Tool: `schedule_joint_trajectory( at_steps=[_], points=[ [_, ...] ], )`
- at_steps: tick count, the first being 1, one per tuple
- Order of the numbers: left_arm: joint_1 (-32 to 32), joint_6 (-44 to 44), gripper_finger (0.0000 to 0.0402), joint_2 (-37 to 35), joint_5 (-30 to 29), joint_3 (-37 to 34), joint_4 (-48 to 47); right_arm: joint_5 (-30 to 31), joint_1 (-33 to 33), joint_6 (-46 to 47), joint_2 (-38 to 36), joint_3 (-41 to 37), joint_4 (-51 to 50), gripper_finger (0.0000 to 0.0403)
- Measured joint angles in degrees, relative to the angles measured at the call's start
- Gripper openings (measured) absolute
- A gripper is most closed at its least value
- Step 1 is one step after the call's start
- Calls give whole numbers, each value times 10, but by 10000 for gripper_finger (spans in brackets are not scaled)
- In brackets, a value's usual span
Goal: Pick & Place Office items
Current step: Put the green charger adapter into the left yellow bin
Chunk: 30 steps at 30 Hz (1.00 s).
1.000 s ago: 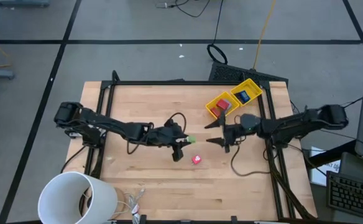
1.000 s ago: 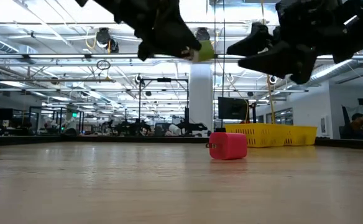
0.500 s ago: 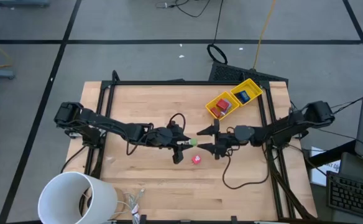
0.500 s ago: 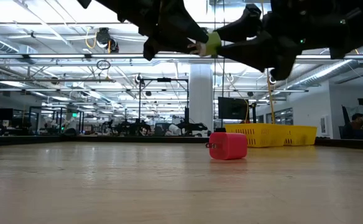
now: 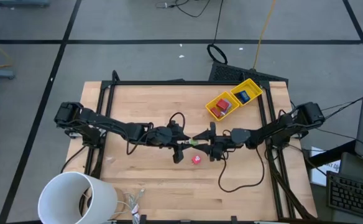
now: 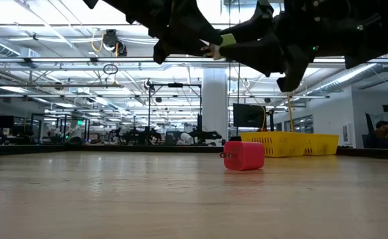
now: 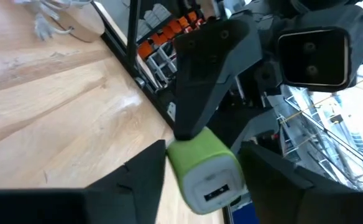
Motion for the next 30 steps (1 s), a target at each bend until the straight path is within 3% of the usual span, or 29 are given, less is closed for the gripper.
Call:
schedule_joint_trajectory(
  at_steps=[7, 11, 19, 25, 30],
  points=[
    [0, -5, 132, 0, 1, 0, -3, -1, 0, -1, 0, 0, -16, 128],
    [0, -8, 152, 0, 0, 0, -1, 0, 0, 10, 0, 0, -15, 128],
    [10, 66, 218, -39, 0, 0, 13, 9, -2, 54, -3, 0, -21, 128],
    [4, 92, 244, -90, -4, -3, -17, 90, -1, 71, -32, 0, -59, 128],
    [-15, 121, 256, -108, -84, -41, -6, 88, -19, 146, -91, -1, -142, 128]
  ],
)
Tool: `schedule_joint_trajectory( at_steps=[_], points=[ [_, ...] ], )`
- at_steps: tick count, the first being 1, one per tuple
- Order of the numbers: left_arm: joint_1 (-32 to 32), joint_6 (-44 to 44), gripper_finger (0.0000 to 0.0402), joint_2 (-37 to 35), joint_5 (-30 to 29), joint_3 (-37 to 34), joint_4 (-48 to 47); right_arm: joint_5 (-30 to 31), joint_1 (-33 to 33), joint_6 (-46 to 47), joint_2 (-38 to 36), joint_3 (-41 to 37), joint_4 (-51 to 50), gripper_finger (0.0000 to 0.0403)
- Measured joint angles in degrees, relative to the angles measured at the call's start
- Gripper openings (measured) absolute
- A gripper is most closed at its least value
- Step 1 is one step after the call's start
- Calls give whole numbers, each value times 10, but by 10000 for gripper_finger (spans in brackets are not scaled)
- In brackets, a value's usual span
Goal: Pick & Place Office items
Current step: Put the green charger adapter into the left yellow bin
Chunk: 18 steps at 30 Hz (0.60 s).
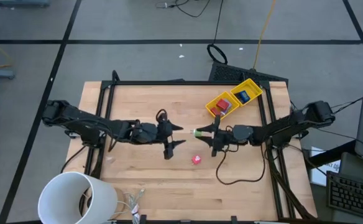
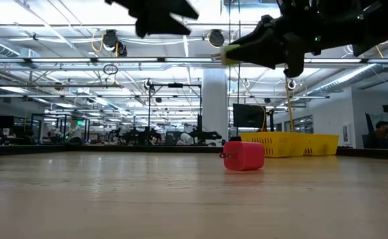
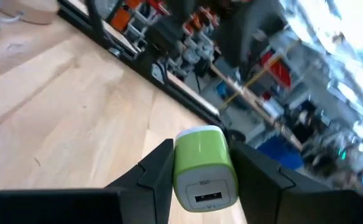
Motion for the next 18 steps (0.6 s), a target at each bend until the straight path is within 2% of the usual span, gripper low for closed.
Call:
schedule_joint_trajectory(
  at_steps=[7, 9, 12, 15, 18],
  points=[
    [2, -22, 266, -14, -129, -66, 26, 0, -52, 113, -97, 0, -156, 129],
    [7, -25, 264, -14, -140, -83, 39, -6, -73, 141, -118, 0, -192, 129],
    [15, -29, 258, -13, -141, -94, 50, -46, -110, 183, -142, -3, -235, 129],
    [21, -41, 252, -14, -141, -101, 52, -85, -149, 210, -158, -26, -224, 127],
    [25, -61, 247, -13, -141, -102, 52, -90, -189, 229, -165, -50, -212, 127]
  ],
)
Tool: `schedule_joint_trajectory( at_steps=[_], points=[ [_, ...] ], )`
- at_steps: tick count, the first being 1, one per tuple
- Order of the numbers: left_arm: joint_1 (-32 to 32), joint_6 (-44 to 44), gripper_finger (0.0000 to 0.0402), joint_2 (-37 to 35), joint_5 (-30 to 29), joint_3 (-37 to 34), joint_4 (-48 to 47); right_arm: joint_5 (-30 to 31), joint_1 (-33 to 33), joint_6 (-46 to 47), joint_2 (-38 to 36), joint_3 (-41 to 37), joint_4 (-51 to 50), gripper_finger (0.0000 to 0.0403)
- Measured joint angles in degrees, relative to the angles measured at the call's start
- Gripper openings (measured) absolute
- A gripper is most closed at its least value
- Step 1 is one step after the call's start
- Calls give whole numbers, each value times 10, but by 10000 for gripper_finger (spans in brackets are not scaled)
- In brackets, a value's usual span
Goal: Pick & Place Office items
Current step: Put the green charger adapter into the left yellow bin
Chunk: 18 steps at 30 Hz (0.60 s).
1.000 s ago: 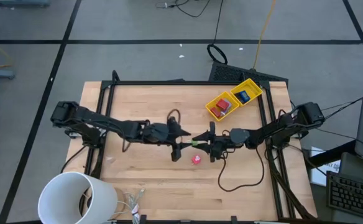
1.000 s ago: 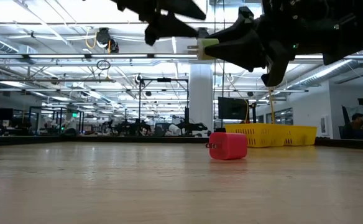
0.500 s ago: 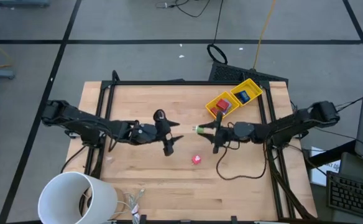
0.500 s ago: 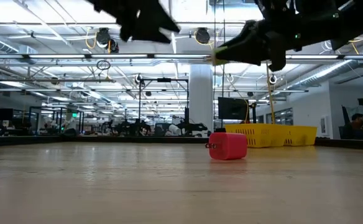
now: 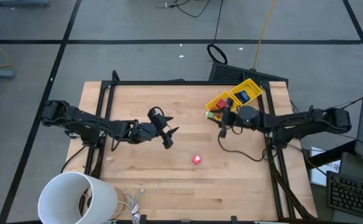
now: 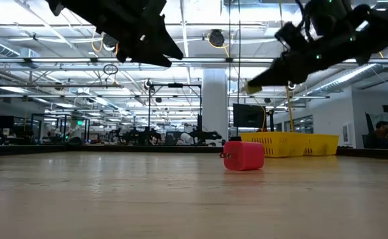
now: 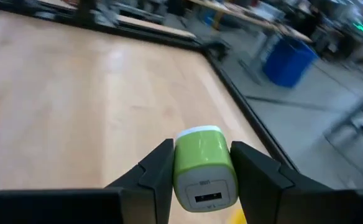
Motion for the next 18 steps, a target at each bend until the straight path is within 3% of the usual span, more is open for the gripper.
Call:
schedule_joint_trajectory(
  at_steps=[11, 18],
  points=[
    [5, -31, 264, 0, 0, 0, 1, -2, -142, 84, -2, -56, 18, 127],
    [5, -30, 262, 0, 0, 0, 1, -86, -216, 149, -2, -72, 44, 126]
  ],
)
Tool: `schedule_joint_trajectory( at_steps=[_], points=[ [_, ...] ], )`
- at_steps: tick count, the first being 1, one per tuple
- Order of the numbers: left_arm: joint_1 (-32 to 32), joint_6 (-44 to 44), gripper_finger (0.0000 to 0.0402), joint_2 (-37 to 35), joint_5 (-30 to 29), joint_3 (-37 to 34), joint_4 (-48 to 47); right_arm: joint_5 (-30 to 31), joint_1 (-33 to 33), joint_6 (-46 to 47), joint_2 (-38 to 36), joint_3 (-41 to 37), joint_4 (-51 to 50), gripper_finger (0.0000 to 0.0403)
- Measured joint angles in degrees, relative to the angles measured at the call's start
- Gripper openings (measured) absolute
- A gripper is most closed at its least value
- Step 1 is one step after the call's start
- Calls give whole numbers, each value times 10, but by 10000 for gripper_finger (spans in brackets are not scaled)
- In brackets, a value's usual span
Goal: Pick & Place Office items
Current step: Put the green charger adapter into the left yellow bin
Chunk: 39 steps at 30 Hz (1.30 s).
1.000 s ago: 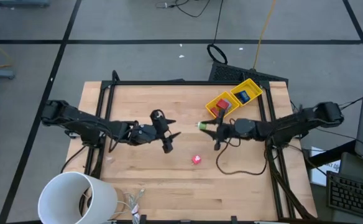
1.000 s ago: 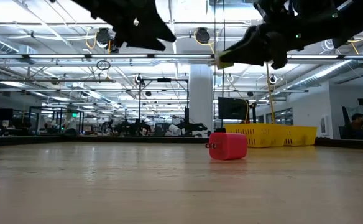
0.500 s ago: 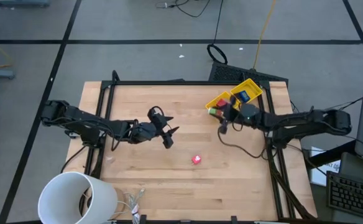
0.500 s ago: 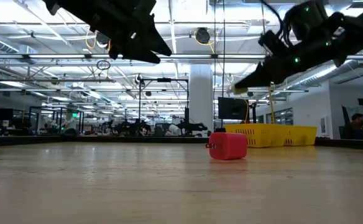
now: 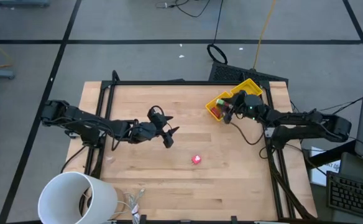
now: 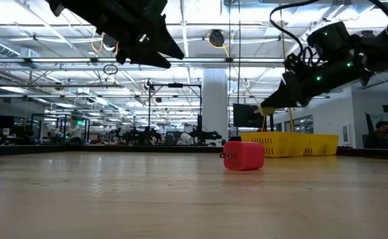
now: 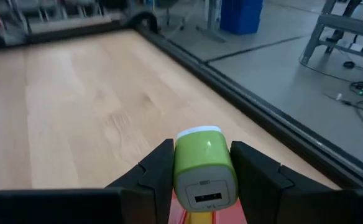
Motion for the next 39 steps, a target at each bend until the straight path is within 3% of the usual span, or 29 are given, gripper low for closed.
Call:
schedule_joint_trajectory(
  at_steps=[6, 13, 23, 39],
  points=[
    [0, 0, 248, 0, 0, 0, 0, -31, -45, 37, 0, -45, 90, 126],
    [0, 0, 248, 0, 0, 0, 0, 29, -70, 20, 0, -64, 90, 126],
    [0, -1, 268, 0, 0, 0, 13, 31, -95, 29, 0, -67, 84, 125],
    [0, -1, 246, 0, 0, 0, 13, 30, -107, 29, 75, -68, 115, 125]
  ],
)
